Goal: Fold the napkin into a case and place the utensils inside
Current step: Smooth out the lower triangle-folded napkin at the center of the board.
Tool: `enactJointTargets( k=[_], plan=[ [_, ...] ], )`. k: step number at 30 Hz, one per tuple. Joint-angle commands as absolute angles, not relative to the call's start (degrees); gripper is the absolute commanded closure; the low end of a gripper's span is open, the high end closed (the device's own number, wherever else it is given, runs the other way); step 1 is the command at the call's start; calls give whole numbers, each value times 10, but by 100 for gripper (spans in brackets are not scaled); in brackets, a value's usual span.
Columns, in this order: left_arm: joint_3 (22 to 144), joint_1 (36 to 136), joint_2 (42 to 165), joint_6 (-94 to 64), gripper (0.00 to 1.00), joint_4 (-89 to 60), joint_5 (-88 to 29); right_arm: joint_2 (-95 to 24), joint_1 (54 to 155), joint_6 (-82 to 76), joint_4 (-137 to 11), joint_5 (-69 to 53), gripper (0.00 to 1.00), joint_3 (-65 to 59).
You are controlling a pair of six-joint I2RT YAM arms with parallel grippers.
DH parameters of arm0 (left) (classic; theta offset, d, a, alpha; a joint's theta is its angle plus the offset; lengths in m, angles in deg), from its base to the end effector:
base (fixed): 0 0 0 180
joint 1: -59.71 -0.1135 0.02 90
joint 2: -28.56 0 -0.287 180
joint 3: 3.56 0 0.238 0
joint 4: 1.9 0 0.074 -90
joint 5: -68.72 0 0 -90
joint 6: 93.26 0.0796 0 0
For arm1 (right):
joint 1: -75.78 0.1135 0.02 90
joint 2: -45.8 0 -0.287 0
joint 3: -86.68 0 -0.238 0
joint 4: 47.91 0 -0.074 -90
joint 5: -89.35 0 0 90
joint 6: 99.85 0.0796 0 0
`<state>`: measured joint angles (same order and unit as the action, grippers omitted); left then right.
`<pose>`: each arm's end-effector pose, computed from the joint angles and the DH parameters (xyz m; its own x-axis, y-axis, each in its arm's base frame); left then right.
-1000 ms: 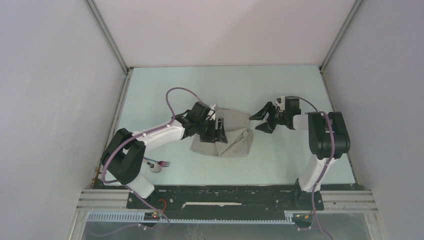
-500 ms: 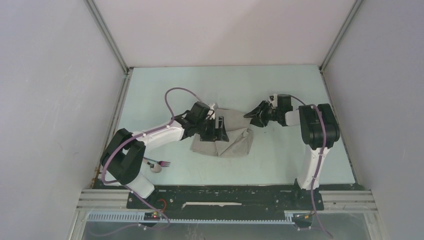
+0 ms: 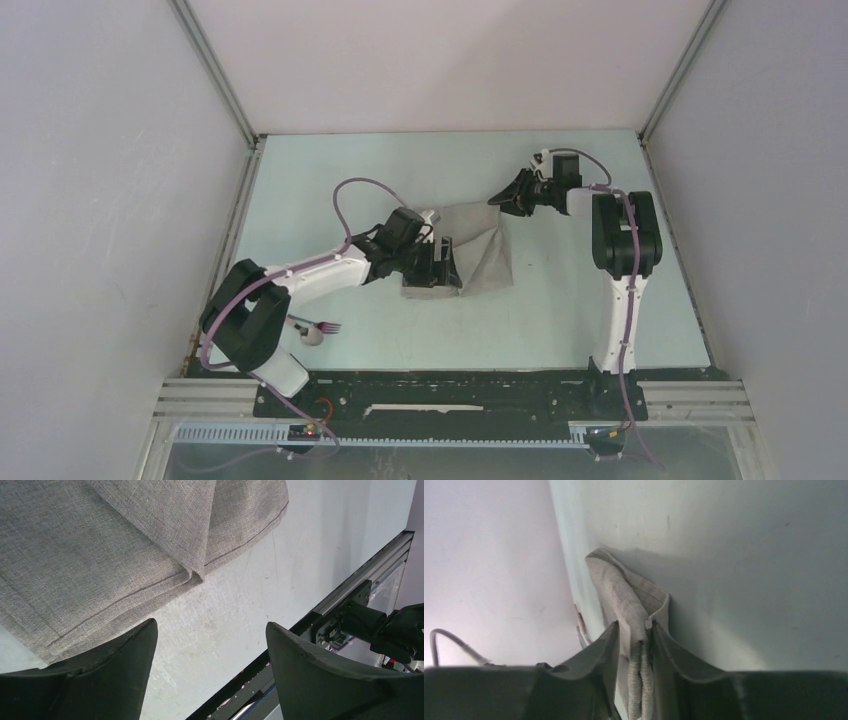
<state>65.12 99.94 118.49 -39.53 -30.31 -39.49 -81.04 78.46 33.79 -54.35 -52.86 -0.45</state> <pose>0.2422 -0.2375 0.2002 -0.9235 0.0452 -0.3810 0.2749 0.7706 -0.5750 0.4795 0.0854 0.1306 -0.9032 0.3811 -0.1975 -0.0088 0.4435 0.8962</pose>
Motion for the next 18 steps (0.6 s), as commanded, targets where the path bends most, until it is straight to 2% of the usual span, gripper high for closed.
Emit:
enactJointTargets(
  k=[1, 4, 7, 10, 13, 15, 18],
  plan=[
    [669, 1006, 1179, -407, 14, -284, -387, -821, 786, 228, -701, -495, 52, 60],
    [684, 1005, 1194, -408, 16, -285, -381, -770, 783, 187, -796, -419, 34, 64],
    [702, 1005, 1220, -413, 21, -282, -372, -705, 776, 160, -885, -348, 28, 42],
    [720, 1005, 1248, -422, 27, -276, -362, -621, 773, 160, -881, -339, 27, -54],
    [733, 1006, 1263, -428, 33, -279, -327, -566, 781, 163, -839, -382, 29, -161],
    [739, 1004, 1266, -428, 32, -289, -292, -541, 787, 158, -823, -400, 32, -221],
    [741, 1005, 1263, -421, 25, -293, -255, -521, 790, 144, -814, -400, 37, -269]
  ],
)
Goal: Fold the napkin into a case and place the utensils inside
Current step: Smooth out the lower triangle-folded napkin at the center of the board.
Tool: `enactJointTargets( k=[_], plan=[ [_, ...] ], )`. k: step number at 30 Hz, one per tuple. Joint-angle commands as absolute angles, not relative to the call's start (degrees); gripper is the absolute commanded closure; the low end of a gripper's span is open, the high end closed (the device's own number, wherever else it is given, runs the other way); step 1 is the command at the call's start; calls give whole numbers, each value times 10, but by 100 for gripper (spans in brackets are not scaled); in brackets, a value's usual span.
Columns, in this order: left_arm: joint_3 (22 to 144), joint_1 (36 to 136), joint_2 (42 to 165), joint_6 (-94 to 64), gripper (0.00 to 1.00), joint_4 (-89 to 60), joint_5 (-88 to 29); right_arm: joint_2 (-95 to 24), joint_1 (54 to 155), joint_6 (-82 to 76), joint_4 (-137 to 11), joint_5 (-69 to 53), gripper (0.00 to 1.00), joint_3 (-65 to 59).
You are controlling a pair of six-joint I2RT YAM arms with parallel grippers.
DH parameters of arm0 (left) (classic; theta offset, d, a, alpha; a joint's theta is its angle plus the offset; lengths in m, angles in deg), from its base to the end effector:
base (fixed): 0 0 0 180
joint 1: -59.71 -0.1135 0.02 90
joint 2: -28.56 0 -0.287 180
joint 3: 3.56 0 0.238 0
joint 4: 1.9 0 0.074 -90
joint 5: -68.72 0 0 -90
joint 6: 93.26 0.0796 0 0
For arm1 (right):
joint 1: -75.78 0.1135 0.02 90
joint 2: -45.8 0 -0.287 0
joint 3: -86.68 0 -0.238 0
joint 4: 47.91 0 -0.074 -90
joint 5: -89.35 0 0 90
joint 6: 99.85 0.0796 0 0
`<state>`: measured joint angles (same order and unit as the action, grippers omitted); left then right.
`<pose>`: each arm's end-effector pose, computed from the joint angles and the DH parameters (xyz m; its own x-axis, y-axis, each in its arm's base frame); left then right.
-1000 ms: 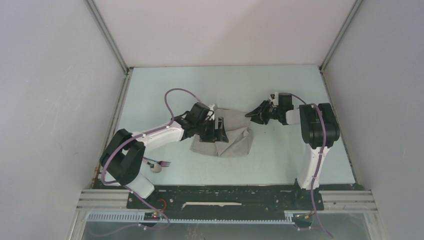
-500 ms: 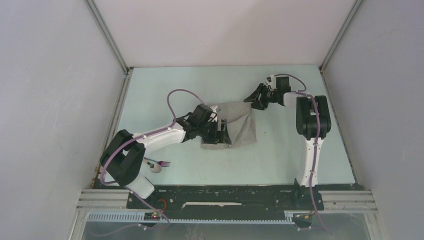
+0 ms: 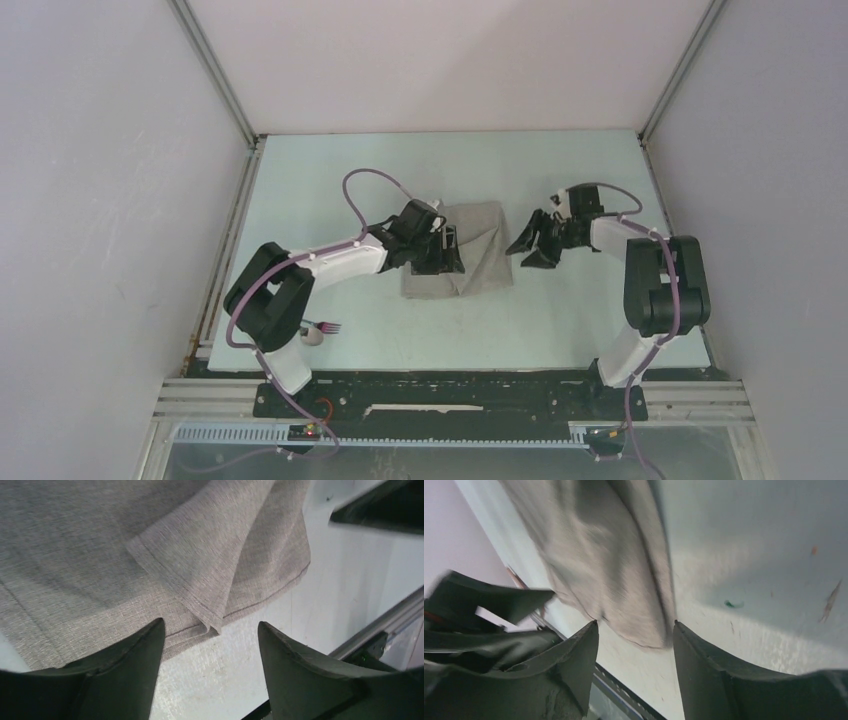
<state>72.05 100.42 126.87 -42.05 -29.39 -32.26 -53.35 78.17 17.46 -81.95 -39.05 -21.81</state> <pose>0.2770 -0.2583 0.1888 -0.9129 -0.0258 -0.4074 0.2063 0.8319 -0.5151 0.3388 0.0636 0.1664 -0.9316 0.3210 -0.1706 0.1129 0.7017 0.7035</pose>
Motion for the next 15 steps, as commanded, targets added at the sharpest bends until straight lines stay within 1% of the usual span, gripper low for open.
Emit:
enactJointTargets(
  k=[1, 3, 5, 7, 10, 15],
  plan=[
    [743, 1005, 1265, -417, 23, -294, -247, -519, 790, 140, -812, -398, 38, -280],
    [754, 1005, 1273, -406, 22, -306, -239, -520, 789, 132, -808, -403, 42, -295],
    [762, 1005, 1281, -401, 20, -313, -233, -523, 790, 133, -797, -404, 43, -305],
    [774, 1002, 1296, -395, 18, -315, -246, -536, 790, 134, -787, -415, 47, -306],
    [795, 999, 1322, -390, 19, -321, -262, -547, 796, 138, -776, -428, 56, -306],
    [831, 998, 1348, -370, 25, -340, -264, -522, 802, 144, -774, -416, 74, -332]
  ],
)
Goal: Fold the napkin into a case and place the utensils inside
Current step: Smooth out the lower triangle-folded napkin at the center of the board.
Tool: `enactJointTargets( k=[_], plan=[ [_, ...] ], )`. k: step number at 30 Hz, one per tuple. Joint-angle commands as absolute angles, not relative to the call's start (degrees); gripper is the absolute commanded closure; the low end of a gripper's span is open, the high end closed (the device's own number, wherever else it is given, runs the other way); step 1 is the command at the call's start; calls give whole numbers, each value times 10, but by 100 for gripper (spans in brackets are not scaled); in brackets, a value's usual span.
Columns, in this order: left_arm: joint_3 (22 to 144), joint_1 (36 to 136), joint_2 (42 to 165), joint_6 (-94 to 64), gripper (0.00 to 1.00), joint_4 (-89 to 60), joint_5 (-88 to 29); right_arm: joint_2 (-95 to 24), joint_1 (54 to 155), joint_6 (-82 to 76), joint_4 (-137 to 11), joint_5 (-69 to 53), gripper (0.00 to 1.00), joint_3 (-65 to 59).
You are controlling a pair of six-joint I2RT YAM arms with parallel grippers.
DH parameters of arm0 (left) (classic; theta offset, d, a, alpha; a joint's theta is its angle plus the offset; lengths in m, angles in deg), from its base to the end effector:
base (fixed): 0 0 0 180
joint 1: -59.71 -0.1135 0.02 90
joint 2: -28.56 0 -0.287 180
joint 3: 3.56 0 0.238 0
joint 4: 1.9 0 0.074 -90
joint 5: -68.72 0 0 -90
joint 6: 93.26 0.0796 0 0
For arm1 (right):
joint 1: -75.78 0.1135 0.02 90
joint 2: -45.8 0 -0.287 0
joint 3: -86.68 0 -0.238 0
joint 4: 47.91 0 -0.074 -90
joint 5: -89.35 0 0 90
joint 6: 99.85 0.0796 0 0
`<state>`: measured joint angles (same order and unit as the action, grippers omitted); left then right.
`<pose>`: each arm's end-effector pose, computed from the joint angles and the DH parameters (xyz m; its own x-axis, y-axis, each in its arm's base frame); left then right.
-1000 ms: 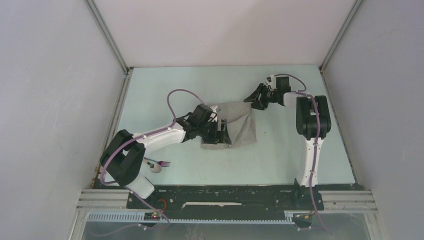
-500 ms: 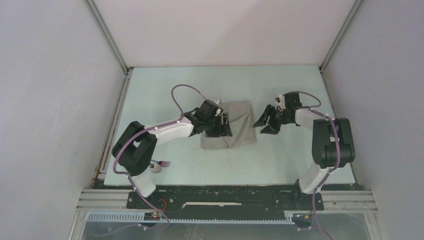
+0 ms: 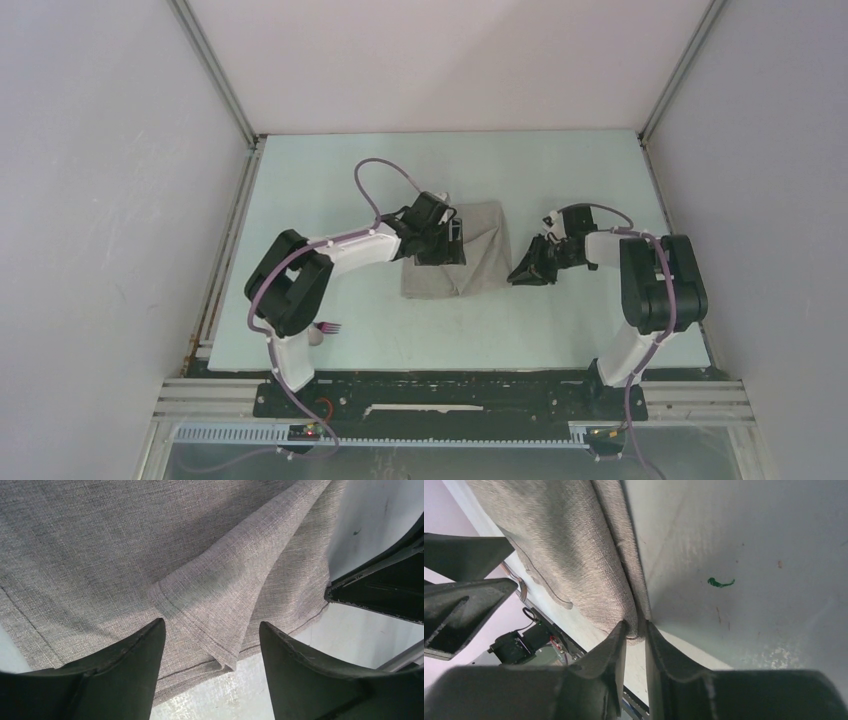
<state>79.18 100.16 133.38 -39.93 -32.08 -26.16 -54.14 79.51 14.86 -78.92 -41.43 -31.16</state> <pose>0.3059 -0.2697 0.1803 -0.8924 -0.0211 -0.4508 0.1909 0.8875 -0.4195 0.3022 0.0718 0.1252 -0.9643 0.2543 -0.0741 0.1299 0.6978 0.7044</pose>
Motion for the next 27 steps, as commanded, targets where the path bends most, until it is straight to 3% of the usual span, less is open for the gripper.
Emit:
enactJointTargets(
  k=[1, 7, 13, 22, 24, 27],
  plan=[
    [837, 999, 1355, -366, 26, -345, -264, -519, 802, 145, -773, -419, 79, -341],
    [848, 998, 1353, -342, 23, -369, -242, -491, 805, 157, -756, -429, 93, -379],
    [850, 999, 1368, -345, 34, -371, -264, -491, 806, 173, -727, -437, 95, -396],
    [846, 1025, 1349, -344, 80, -350, -279, -472, 810, 187, -711, -435, 96, -417],
    [853, 1045, 1336, -350, 95, -348, -280, -460, 811, 204, -701, -434, 97, -429],
    [862, 1086, 1318, -365, 100, -343, -280, -444, 811, 222, -694, -431, 98, -445]
  ],
)
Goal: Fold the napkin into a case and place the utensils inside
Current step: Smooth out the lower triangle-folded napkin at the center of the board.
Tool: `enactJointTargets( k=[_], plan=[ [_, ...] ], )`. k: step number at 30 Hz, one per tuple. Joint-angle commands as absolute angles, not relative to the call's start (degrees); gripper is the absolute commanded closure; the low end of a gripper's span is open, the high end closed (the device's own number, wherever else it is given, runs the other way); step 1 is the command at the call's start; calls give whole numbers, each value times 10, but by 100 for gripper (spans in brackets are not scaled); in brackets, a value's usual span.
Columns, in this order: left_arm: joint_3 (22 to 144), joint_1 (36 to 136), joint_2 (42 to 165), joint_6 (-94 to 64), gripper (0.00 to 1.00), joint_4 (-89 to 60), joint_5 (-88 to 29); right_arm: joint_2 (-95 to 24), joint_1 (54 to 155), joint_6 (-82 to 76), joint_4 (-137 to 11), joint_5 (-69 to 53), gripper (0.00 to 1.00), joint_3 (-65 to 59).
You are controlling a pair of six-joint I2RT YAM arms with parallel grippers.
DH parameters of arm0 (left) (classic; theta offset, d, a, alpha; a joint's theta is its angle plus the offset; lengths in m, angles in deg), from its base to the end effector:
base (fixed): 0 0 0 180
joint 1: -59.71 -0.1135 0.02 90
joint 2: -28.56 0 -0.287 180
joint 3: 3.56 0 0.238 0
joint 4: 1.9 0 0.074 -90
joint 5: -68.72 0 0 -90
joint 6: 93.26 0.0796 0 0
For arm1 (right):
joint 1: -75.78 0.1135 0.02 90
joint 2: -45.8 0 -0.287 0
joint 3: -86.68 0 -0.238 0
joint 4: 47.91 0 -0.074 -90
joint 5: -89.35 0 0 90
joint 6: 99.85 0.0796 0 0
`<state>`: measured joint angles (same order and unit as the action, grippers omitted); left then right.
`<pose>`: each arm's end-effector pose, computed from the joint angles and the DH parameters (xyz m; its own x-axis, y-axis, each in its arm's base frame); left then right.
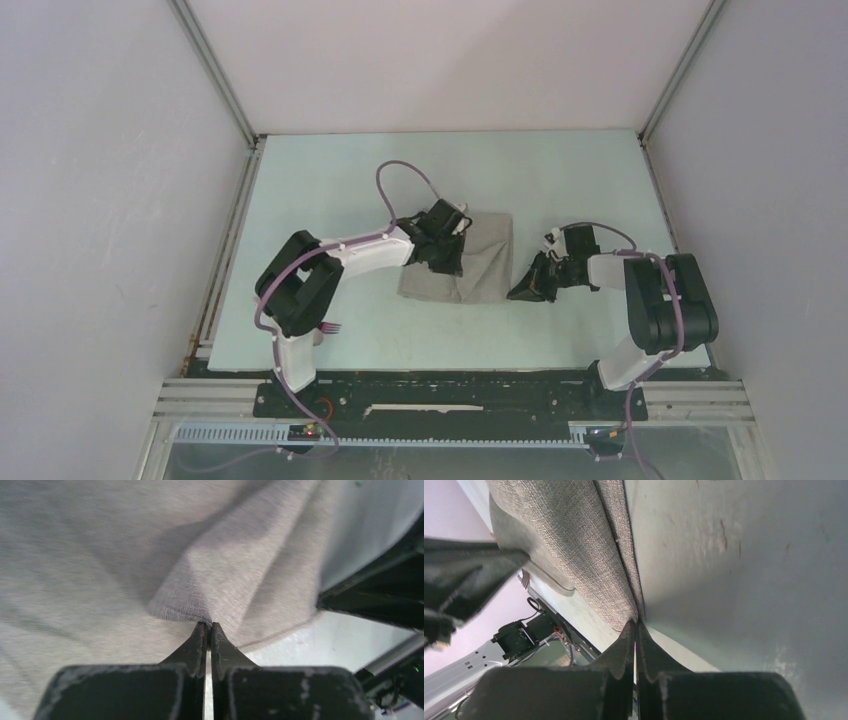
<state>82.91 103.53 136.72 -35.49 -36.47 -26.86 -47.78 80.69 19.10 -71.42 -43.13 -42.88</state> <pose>0.2946 -0.2934 0.1708 -0.8958 0.1240 -0.4267 0.2959 0.8829 -0.3646 0.2586 0.0762 0.1154 -0.9601 0.2758 -0.0467 0.1542 0.6610 0.7344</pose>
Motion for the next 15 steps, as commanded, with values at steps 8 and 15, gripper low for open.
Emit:
enactJointTargets(
  k=[8, 15],
  plan=[
    [886, 1162, 1354, -409, 89, -317, -336, -390, 805, 242, -716, -393, 94, -473],
    [885, 1189, 1331, -409, 44, -303, -440, -349, 796, 243, -747, -383, 78, -499]
  ],
)
